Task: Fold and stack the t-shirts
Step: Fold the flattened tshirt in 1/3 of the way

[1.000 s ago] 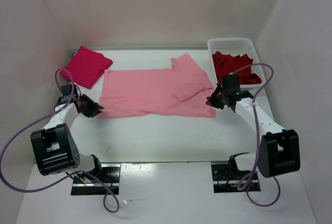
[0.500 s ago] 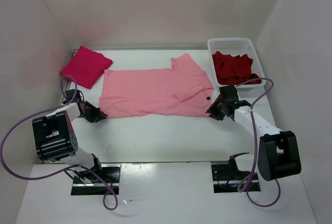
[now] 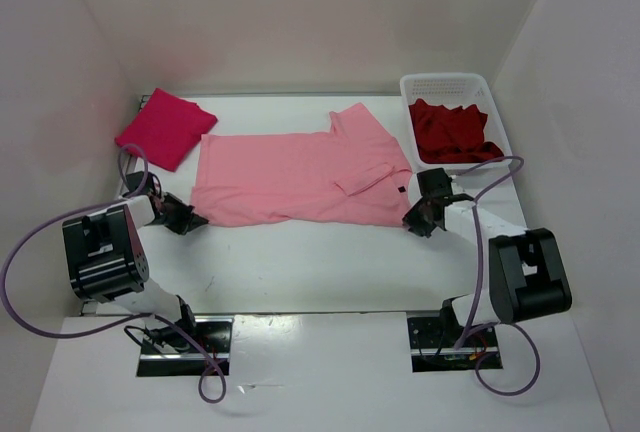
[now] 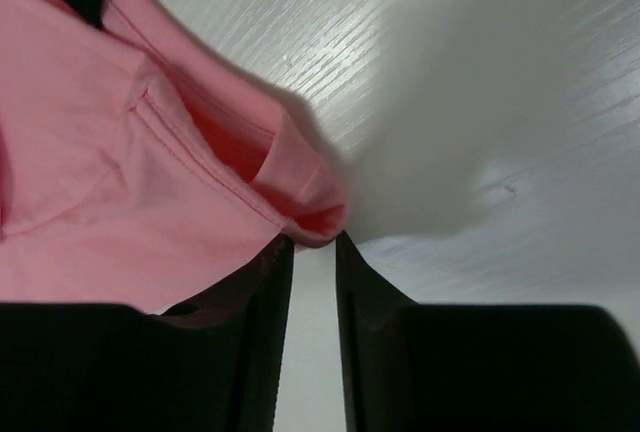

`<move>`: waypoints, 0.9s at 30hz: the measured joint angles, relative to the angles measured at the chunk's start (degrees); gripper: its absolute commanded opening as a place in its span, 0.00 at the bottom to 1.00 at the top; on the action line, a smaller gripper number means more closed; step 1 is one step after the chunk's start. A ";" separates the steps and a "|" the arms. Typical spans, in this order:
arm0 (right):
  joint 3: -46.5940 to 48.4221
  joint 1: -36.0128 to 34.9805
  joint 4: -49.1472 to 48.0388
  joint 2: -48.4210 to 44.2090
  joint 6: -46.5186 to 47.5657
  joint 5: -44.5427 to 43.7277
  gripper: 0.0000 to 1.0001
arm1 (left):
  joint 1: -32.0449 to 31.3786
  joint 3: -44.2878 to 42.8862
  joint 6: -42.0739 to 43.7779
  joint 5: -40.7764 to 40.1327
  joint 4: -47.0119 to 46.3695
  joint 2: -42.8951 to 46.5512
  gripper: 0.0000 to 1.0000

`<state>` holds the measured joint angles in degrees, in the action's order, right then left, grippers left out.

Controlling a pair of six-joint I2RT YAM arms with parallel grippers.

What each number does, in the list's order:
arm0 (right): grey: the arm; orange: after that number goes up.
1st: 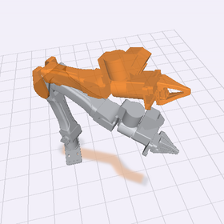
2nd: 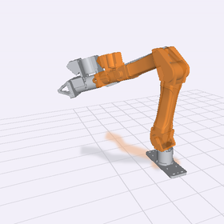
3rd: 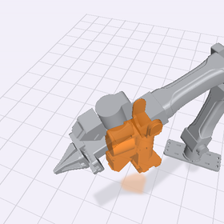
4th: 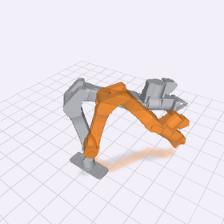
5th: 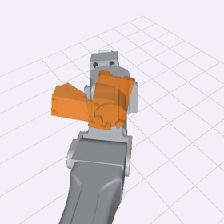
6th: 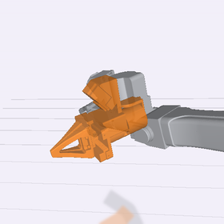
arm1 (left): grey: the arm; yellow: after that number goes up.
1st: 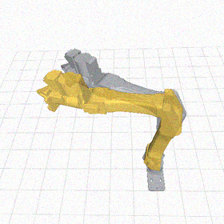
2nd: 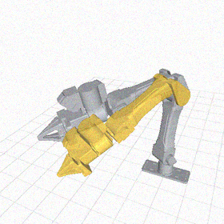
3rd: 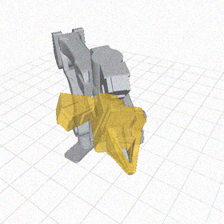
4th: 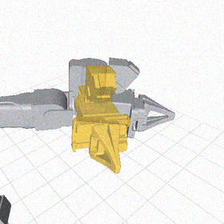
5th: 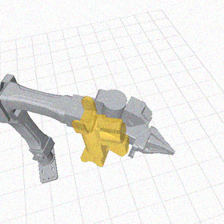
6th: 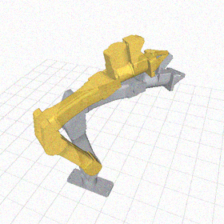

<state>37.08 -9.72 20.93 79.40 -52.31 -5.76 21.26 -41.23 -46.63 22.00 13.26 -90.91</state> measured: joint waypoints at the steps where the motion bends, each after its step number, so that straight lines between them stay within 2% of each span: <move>1: 0.00 0.00 -0.39 0.52 -0.39 -0.50 0.22 | 0.00 -0.09 0.02 0.02 0.00 -0.07 0.00; 2: 0.02 0.02 -0.70 0.92 -0.76 -0.94 0.17 | 0.00 -0.15 0.11 0.02 0.07 -0.11 0.00; 3: 0.20 0.09 -0.85 1.22 -0.92 -1.18 0.07 | 0.00 -0.20 0.17 0.00 0.07 -0.11 0.00; 5: 0.79 0.52 -1.03 2.16 -1.33 -1.31 0.00 | 0.00 -0.28 0.42 -0.02 0.20 -0.13 0.00; 10: 0.37 3.04 -0.59 0.72 -2.64 -1.29 0.00 | 0.00 -0.42 1.92 -0.55 0.83 0.28 0.00; 18: -7.63 7.06 5.57 -20.46 -7.85 3.48 0.00 | 1.38 2.71 3.37 -2.21 5.70 6.91 0.00; 21: -7.89 7.10 7.89 -23.69 -9.44 5.49 0.07 | 2.27 5.40 2.93 0.90 8.00 8.28 0.00; 22: -8.09 7.10 8.85 -24.70 -9.92 6.12 0.17 | 2.56 6.21 2.82 1.70 9.11 8.83 0.02; 23: -8.46 7.10 9.66 -25.75 -10.56 6.78 0.22 | 2.99 7.15 2.67 2.54 10.47 9.92 0.10; 26: -8.98 7.08 13.27 -29.83 -11.63 8.31 0.39 | 4.81 9.03 2.05 3.65 15.76 16.87 0.46; 27: -8.98 7.02 13.97 -30.97 -12.04 8.61 0.41 | 5.25 8.76 2.25 3.78 17.29 19.08 0.48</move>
<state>28.10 -2.70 34.89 48.42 -64.36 2.85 26.50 -32.47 -44.38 25.78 30.55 -71.83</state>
